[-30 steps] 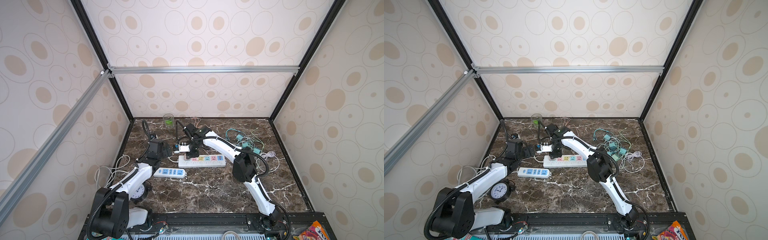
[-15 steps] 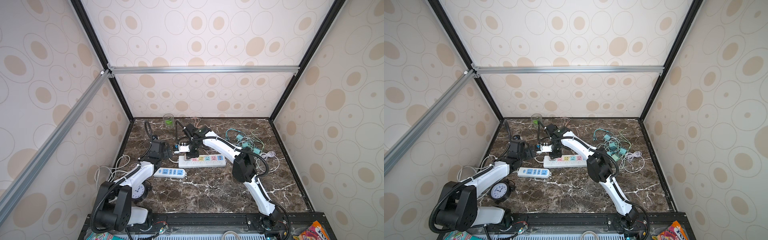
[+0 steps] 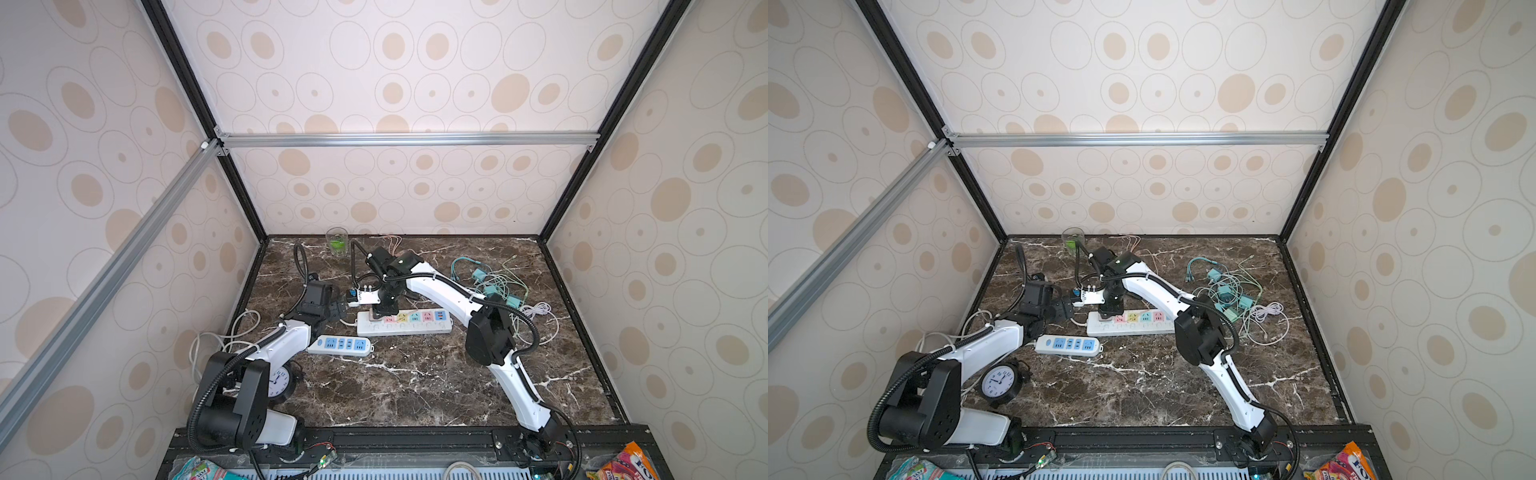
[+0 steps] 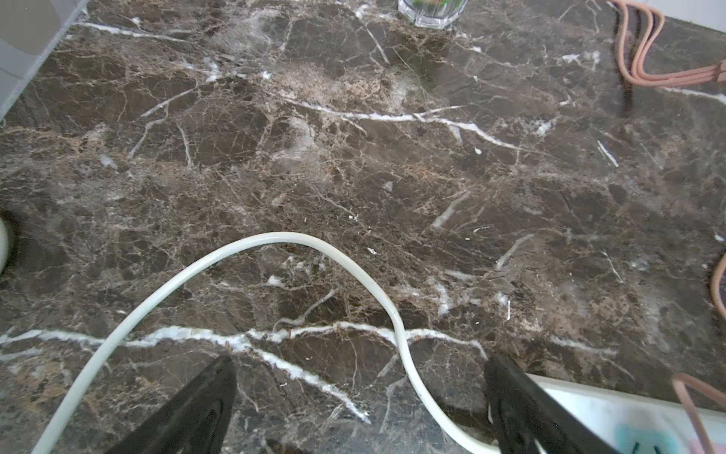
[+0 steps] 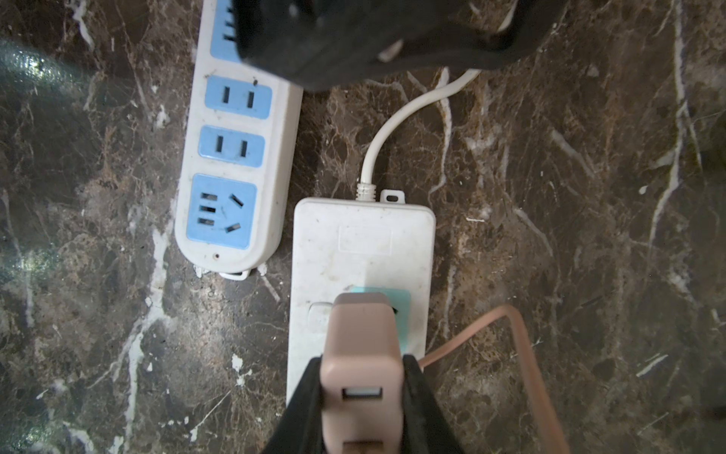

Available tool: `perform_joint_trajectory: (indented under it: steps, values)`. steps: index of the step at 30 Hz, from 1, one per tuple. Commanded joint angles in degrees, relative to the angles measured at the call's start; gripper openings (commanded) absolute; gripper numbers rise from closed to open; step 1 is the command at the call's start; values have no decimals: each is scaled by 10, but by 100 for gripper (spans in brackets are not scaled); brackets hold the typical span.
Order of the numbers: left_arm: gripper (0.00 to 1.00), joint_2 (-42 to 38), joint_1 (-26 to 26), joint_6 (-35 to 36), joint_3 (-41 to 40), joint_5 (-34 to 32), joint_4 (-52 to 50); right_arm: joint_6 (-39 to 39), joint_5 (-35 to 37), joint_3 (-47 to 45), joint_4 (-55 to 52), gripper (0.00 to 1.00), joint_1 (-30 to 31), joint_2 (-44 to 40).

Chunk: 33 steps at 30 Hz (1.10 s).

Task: Insert plugs into power strip
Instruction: Insert the plug into the socket.

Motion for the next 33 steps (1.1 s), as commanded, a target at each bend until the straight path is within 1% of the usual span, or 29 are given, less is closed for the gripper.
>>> perform_joint_trajectory:
  steps: [1,6,12,17,20,23,27,29,32,33]
  values:
    - [98,0,2,-4,17,-8,-11,-4,4,0,-10,0,6,-23]
    - [98,2,2,-7,15,-11,-13,-8,16,0,-13,0,7,-4]
    - [98,1,2,-8,10,-13,-12,-8,16,8,-28,0,11,23]
    - [98,3,2,-8,8,-15,-11,-5,-10,3,-43,0,14,24]
    - [99,6,2,-9,8,-14,-10,-3,22,-10,-32,0,18,30]
    - [98,7,2,-9,9,-12,-9,3,70,-4,-35,0,20,51]
    - [98,7,1,-8,8,-11,-9,12,142,15,-67,0,24,93]
    - [98,7,2,-7,8,-9,-9,17,145,15,-69,0,24,98]
    - [98,7,2,-6,8,-8,-9,20,133,15,-64,0,25,99]
    - [98,8,1,-5,9,-7,-10,21,128,24,-66,3,25,98]
